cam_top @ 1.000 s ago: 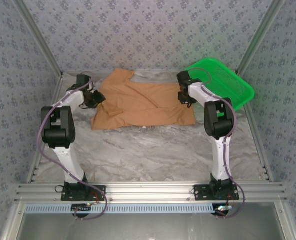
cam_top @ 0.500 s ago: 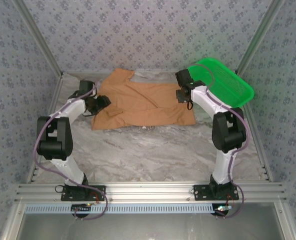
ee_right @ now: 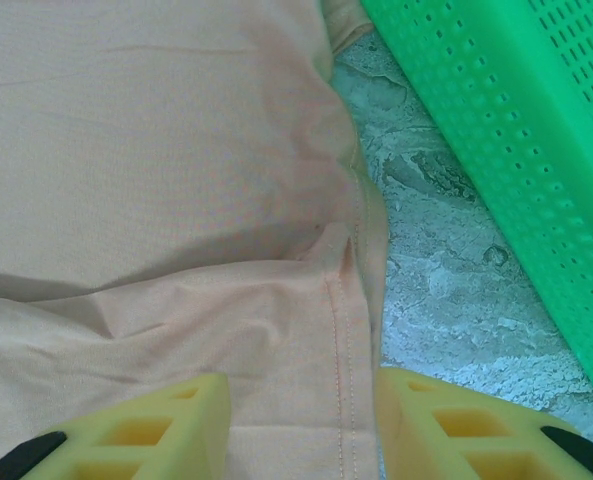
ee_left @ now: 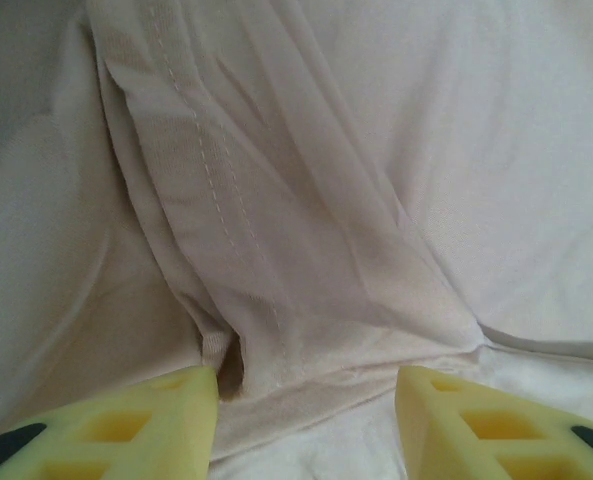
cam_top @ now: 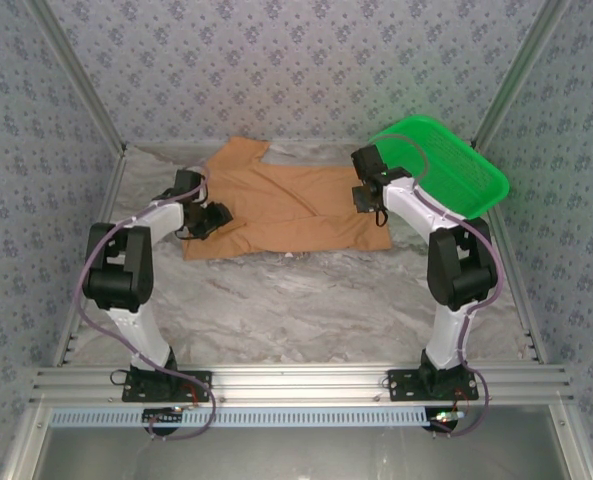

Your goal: Fold the inside-out t-shirt

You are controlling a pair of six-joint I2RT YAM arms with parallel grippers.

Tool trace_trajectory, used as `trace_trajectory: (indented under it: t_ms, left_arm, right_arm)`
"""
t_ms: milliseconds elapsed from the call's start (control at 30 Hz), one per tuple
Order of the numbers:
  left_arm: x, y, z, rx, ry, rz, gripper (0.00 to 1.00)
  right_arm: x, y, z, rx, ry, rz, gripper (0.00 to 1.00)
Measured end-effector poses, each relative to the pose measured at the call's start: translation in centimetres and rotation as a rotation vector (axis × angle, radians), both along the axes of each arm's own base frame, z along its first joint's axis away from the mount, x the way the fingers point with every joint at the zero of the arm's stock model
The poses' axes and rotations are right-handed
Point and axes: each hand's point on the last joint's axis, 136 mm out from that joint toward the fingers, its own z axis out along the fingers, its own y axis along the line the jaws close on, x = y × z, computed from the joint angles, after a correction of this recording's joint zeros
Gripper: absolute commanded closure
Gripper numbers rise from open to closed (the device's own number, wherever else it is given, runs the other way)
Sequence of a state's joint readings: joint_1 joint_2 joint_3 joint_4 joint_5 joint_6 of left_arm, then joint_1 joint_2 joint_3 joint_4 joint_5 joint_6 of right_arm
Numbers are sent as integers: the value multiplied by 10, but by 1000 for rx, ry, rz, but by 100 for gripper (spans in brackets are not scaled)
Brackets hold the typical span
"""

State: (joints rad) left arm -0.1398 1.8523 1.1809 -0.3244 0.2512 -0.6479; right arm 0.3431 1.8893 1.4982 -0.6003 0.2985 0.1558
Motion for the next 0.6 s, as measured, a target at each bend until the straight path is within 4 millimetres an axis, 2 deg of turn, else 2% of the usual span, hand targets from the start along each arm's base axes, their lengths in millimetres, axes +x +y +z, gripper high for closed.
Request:
trace_trajectory:
  t_ms: [167,333,433,600]
  left_arm:
    - [5,-1,-7,2,8,0,69]
    - [18,-3,1,2,-22,-8,89]
    - [25,-4,8,-1,-42,-14,97]
    - [40,-8,22,-13,-78,-25,100]
  right_arm:
    - [-1,2,0,5,2,5,57]
    - [-1,2,0,5,3,6,58]
    - [-1,2,0,5,3,5,58]
    - [-1,2,0,5,3,5,58]
